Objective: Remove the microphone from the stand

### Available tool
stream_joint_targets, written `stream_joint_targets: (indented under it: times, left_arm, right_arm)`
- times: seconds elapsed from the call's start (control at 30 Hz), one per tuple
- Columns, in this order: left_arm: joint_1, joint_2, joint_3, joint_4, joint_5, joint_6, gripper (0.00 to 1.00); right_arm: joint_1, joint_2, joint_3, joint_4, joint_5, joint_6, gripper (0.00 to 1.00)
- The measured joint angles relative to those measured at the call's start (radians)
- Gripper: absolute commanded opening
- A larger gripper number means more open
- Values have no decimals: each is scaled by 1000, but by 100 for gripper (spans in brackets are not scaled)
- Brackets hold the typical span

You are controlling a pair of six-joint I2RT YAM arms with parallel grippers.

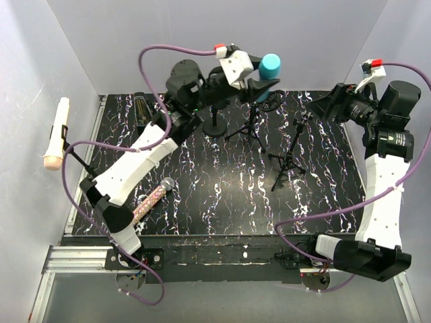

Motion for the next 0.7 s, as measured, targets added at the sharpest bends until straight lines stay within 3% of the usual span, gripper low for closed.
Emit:
stream_joint_targets:
  times: [0.17, 0.37, 0.53, 0.7]
  left_arm:
    - [80, -96, -6, -282, -71, 161, 0]
    - [136, -178, -109, -795, -340, 362, 0]
    - [261, -121, -306, -1111, -561, 348, 0]
    - [412, -13, -423, -1224, -700, 254, 0]
  right_arm:
    - [-4, -65, 0, -13, 16, -26, 86]
    - [-4, -137, -35, -12, 64, -82, 85]
    - [-4, -176, -41, -24, 84, -122, 83]
    - [-4, -175, -40, -44, 35, -139, 82]
